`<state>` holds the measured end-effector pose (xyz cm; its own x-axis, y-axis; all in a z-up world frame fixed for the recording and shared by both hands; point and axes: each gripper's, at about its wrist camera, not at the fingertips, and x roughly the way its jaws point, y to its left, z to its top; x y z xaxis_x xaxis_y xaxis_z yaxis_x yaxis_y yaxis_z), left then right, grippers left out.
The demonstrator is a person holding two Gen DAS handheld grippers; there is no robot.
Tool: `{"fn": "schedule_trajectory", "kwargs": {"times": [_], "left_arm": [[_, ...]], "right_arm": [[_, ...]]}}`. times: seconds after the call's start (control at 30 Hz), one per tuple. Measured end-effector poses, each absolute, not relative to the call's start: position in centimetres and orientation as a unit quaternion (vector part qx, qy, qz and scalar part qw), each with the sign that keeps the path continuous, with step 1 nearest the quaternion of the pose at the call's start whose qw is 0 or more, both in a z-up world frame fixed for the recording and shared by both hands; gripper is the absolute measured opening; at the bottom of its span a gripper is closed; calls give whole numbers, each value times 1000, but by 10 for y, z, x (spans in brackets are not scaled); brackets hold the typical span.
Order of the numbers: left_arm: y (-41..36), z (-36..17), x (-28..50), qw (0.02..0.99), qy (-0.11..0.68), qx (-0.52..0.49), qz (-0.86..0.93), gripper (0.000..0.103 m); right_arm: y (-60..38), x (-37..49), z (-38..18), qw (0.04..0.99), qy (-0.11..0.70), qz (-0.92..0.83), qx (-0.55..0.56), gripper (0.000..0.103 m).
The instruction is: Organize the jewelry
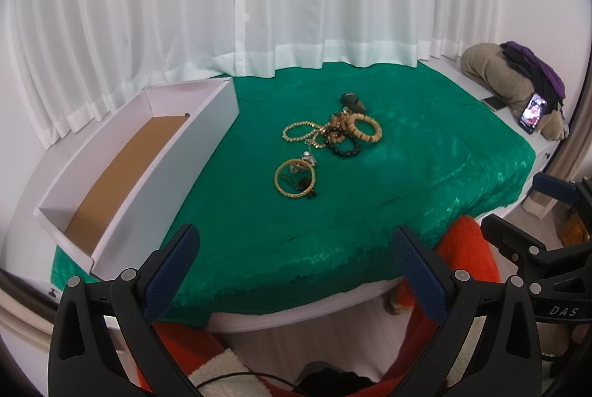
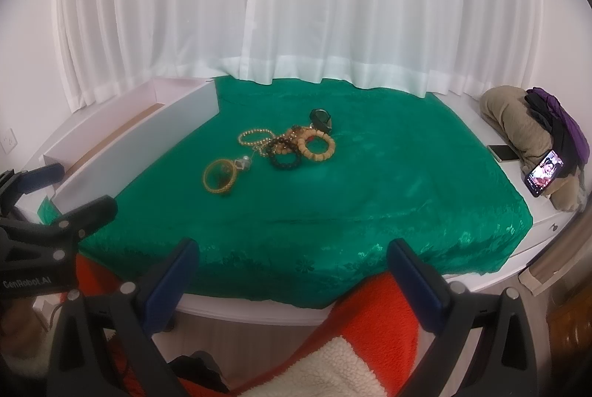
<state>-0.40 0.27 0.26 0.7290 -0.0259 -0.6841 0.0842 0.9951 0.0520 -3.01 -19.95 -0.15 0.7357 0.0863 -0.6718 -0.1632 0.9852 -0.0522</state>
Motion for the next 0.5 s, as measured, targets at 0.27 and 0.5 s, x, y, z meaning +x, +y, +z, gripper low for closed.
{"fn": "schedule_trajectory", "kwargs": {"times": [0.27, 0.5], "left_arm": [[3, 2, -5, 929, 366, 40, -30, 103], [3, 1, -5, 929, 367, 40, -29, 103]], "right_arm": [[-201, -30, -2, 930, 357, 67, -50, 103], [-201, -31, -3, 930, 357, 68, -49, 103]]}}
